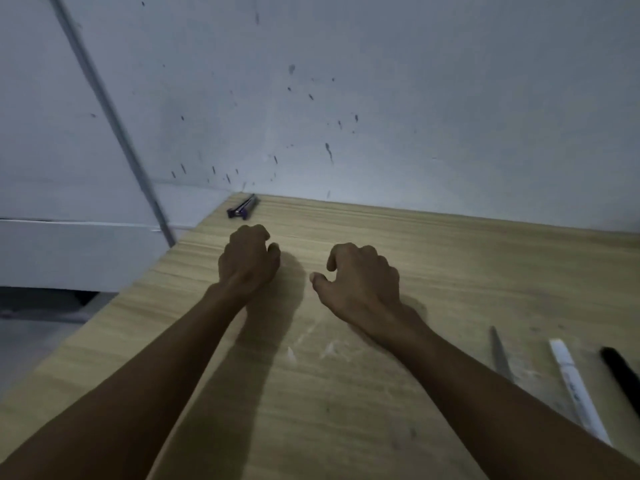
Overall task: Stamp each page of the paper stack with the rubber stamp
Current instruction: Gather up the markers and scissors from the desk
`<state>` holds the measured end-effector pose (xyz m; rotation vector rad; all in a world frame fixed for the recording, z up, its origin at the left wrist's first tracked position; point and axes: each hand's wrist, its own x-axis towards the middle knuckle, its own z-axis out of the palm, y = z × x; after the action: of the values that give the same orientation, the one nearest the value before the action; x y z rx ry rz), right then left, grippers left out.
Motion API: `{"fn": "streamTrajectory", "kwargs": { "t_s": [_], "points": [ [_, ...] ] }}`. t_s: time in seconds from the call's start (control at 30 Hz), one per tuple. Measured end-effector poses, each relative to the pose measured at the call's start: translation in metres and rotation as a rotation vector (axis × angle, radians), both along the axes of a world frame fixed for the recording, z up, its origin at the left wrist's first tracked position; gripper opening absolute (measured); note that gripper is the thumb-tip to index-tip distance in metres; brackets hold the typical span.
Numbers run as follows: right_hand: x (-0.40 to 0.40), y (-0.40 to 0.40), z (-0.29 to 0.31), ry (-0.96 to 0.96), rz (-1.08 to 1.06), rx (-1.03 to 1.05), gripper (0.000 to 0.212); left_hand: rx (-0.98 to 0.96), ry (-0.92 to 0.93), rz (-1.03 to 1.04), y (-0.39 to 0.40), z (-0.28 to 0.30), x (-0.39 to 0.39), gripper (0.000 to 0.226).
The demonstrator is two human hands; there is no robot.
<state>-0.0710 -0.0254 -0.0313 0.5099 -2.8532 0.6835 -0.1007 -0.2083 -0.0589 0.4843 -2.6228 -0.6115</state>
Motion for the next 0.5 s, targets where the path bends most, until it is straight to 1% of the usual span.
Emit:
{"fn": "streamTrajectory", "kwargs": {
  "t_s": [0.23,0.37,0.43,0.5],
  "points": [
    [-0.060,-0.055,-0.011,-0.030,0.049,0.012,0.035,-0.053,-0.026,0.103,-0.070,-0.013,-0.070,0.036],
    [-0.087,-0.072,-0.013,-0.026,0.053,0.007,0.036,-0.123,0.001,0.153,-0.091,-0.015,-0.104,0.049],
    [-0.098,-0.079,-0.017,-0.026,0.055,0.007,0.036,-0.151,-0.051,0.177,-0.099,-0.017,-0.121,0.053],
    [-0.105,-0.081,-0.020,-0.025,0.052,0.005,0.037,-0.156,-0.133,0.208,-0.104,-0.020,-0.134,0.052]
  ]
}}
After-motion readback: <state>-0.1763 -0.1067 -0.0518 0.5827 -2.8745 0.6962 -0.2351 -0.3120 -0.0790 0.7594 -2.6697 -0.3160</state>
